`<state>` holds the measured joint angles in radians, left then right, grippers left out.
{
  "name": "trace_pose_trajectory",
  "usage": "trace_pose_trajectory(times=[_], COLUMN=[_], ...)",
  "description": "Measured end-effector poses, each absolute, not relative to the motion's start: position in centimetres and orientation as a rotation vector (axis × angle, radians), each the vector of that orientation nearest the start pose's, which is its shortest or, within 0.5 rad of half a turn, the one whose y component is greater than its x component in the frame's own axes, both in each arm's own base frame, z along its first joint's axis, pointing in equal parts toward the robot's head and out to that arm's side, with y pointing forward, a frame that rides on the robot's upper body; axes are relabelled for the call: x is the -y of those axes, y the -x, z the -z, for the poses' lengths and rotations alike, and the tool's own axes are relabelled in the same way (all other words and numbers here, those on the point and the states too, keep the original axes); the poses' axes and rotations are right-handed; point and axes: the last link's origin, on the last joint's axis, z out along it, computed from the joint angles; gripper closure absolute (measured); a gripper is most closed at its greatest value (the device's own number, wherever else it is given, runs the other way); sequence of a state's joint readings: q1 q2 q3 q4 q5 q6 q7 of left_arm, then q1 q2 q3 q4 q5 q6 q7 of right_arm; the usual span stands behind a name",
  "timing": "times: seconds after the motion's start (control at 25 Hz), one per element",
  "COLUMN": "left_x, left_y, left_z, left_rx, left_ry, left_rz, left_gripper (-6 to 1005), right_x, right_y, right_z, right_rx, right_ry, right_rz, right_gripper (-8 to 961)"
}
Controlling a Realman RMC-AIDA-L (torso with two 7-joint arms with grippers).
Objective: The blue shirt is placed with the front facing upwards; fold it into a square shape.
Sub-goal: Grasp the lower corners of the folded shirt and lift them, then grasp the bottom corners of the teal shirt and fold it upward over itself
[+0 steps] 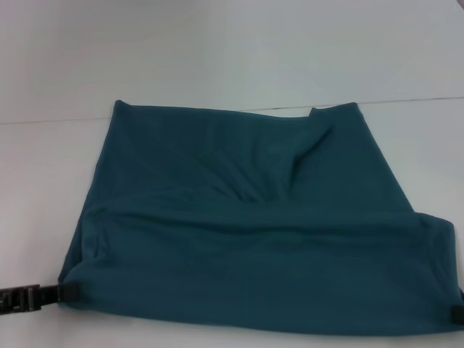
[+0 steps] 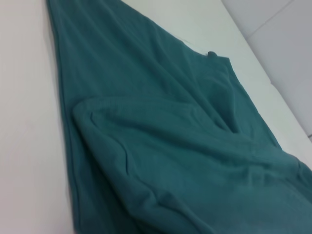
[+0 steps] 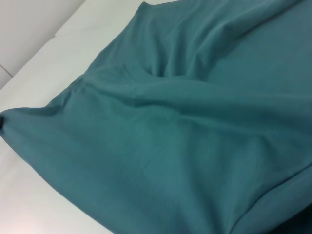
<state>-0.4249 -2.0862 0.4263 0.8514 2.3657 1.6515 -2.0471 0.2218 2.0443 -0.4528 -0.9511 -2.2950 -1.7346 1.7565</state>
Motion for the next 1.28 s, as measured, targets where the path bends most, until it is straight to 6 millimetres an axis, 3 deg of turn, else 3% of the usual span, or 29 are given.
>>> trace_pose_trajectory(times=[0.8, 1.28], left_x=[-26.2, -25.2], left_y=[33.3, 33.6], left_z=[-3.2, -4.1], left_rx=[1.686, 1.693], left_ry=[2.457, 2.451], left_rz=[0.411, 0.406], left_gripper=[973, 974], right_x=[-20.7, -19.0], right_y=[-37.3, -38.0], right_z=[-7.2, -7.9], right_rx=[-1.398, -1.424], right_ry=[2.454, 2.417], right_rz=[-0.369, -0.385], right_gripper=[916, 915])
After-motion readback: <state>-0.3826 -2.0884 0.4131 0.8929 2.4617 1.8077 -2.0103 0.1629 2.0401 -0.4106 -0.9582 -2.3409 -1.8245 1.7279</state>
